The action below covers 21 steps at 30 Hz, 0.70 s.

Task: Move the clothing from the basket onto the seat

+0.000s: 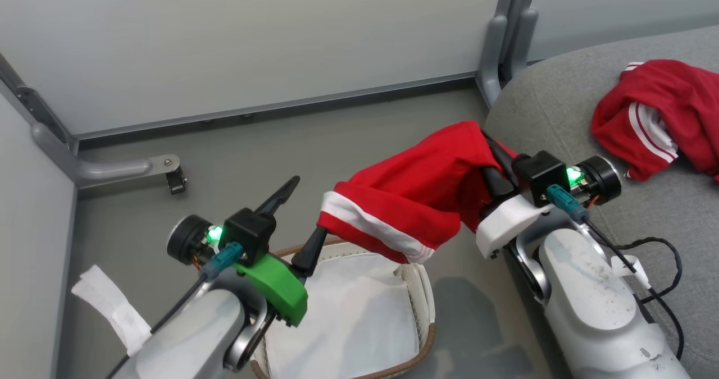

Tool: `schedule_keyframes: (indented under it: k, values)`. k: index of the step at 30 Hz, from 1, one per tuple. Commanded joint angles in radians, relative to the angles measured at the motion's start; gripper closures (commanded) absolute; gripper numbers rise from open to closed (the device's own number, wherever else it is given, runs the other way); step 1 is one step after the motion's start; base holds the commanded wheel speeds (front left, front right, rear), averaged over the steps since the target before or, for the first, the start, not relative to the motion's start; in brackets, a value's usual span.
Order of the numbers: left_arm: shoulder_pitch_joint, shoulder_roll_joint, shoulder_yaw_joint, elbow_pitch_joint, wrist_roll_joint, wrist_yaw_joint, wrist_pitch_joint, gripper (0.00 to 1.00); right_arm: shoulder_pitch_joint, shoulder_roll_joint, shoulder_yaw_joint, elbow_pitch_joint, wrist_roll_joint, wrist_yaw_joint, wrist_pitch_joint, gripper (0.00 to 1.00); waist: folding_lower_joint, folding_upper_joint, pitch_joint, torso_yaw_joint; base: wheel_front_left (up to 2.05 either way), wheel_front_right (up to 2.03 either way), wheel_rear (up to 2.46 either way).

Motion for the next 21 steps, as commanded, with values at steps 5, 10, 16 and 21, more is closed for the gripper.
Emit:
schedule_keyframes:
  k: [5,10,16,21]
  values:
    - [0.103,-0.033,0.044,-0.026,0.039,-0.005,-0.003,0.00,0.036,-0.017,-0.063,-0.026,-0.024,-0.001,-0.005,1.00,0.0000,0.0000,0.005,-0.003,0.00,0.00,0.00]
    - [0.161,-0.062,0.076,-0.031,0.071,-0.024,-0.002,0.00,0.052,-0.024,-0.125,-0.049,-0.040,-0.001,-0.005,1.00,0.0000,0.0000,0.010,-0.015,0.00,0.00,0.00]
    - [0.197,-0.097,0.109,-0.026,0.109,-0.046,-0.002,0.00,0.077,-0.042,-0.174,-0.076,-0.054,-0.001,-0.005,1.00,0.0000,0.0000,0.015,-0.039,0.00,0.00,0.00]
    - [0.211,-0.120,0.138,-0.020,0.133,-0.061,-0.002,0.00,0.109,-0.046,-0.199,-0.097,-0.062,-0.001,-0.005,1.00,0.0000,0.0000,0.022,-0.079,0.00,0.00,0.00]
